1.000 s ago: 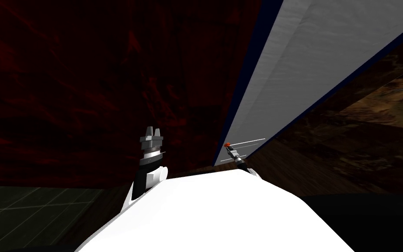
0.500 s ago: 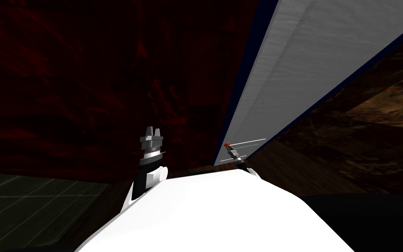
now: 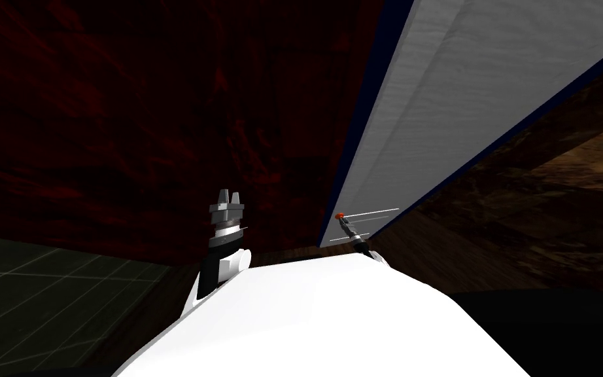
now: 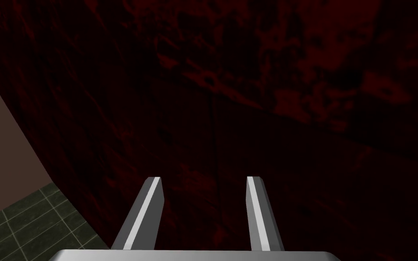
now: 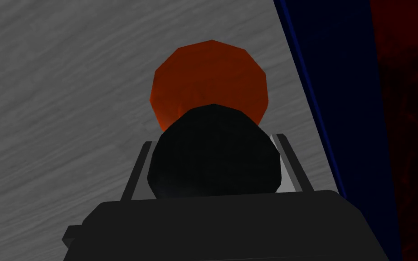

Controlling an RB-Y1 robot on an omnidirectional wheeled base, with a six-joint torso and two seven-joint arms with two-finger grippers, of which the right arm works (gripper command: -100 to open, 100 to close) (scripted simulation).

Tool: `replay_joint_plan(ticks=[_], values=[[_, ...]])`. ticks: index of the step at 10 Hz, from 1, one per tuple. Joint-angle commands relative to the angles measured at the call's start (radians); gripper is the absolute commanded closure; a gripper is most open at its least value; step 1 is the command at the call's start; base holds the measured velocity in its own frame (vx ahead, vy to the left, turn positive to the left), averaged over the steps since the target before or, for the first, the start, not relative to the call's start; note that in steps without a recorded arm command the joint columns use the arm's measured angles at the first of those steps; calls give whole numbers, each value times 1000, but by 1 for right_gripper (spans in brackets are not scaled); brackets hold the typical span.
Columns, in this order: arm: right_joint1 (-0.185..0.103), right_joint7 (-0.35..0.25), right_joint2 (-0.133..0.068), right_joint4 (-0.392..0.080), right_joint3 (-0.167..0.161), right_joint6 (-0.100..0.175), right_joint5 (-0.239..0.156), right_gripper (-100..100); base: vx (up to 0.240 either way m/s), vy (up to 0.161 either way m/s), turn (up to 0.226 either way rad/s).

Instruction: Pull the door open

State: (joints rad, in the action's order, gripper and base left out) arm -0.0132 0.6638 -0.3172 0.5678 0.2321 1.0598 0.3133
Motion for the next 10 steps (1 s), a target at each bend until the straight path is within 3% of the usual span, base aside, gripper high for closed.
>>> replay_joint_plan(ticks=[1, 7, 8, 10], values=[[2, -37, 4, 1, -6, -2, -9, 100, -45, -22, 39], [-3, -190, 7, 8, -34, -18, -74, 100, -46, -27, 58], [-3, -194, 7, 8, -34, -18, -74, 100, -43, -22, 33], [-6, -258, 8, 12, -49, -26, -110, 100, -55, -30, 80]])
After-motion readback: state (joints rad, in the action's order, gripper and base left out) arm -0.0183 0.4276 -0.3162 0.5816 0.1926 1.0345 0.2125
